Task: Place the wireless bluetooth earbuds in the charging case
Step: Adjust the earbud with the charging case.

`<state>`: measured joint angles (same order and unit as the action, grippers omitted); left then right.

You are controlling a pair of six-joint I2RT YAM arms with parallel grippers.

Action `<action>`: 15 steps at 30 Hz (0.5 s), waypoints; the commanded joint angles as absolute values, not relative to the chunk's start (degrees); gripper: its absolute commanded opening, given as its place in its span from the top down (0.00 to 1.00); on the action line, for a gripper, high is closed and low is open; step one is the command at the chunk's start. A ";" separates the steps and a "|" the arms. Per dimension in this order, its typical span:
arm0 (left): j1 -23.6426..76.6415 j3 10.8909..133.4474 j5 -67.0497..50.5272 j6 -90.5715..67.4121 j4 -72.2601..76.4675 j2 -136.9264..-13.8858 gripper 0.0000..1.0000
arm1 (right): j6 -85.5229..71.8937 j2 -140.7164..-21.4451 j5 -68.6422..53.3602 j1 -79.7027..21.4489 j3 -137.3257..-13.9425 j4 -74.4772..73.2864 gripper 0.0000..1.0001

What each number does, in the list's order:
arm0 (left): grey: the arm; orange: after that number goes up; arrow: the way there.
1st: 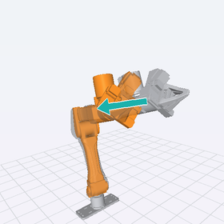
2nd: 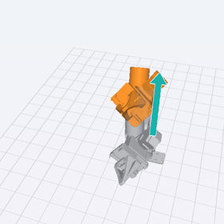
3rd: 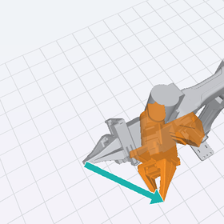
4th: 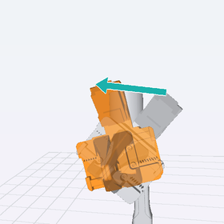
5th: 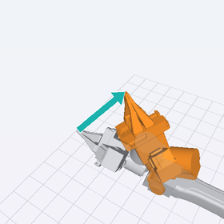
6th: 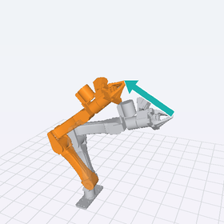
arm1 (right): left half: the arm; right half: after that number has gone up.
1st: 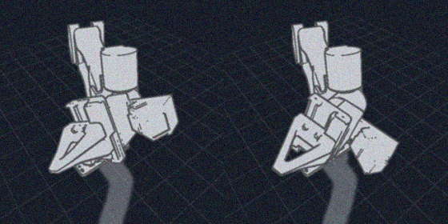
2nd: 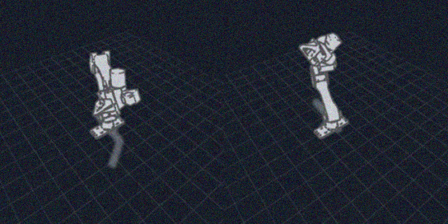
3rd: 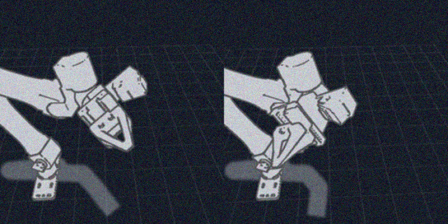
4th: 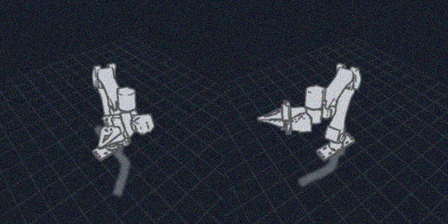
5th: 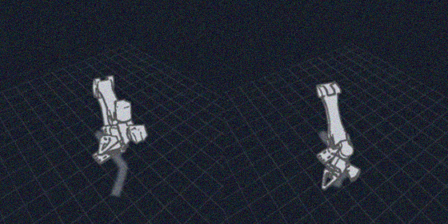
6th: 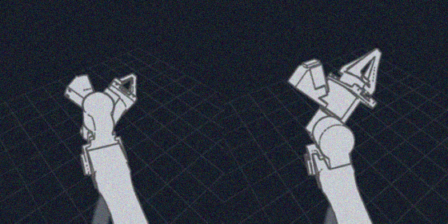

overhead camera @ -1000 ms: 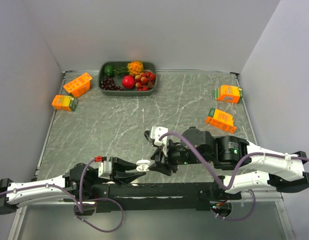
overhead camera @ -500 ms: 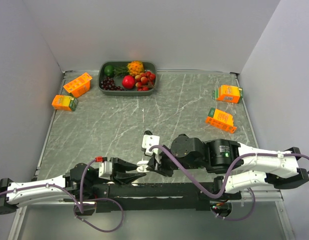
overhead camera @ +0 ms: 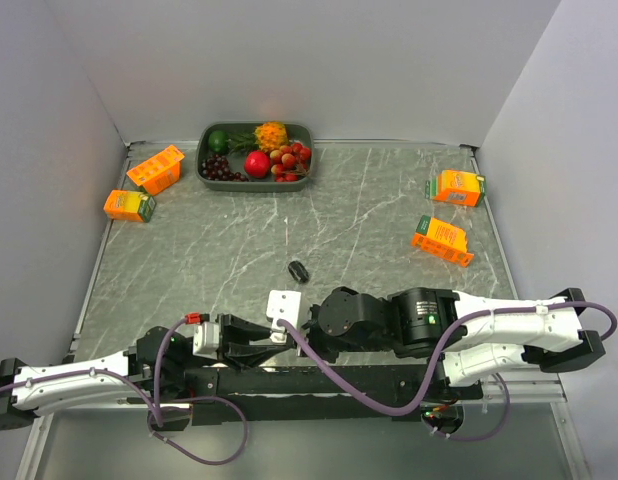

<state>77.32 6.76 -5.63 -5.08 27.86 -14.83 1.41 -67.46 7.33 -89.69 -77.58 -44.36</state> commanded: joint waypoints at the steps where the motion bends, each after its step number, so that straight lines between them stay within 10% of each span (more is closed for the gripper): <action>1: 77.17 8.88 -5.36 -4.39 29.80 -14.41 0.99 | 2.29 -66.89 12.39 -90.26 -80.07 -45.09 0.78; 15: 77.17 8.96 -5.10 -4.57 30.06 -14.68 0.99 | 0.79 -69.00 17.75 -90.44 -81.83 -46.67 0.83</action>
<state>77.10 6.79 -4.01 -5.08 27.64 -14.83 1.10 -68.49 13.63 -90.15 -79.07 -46.17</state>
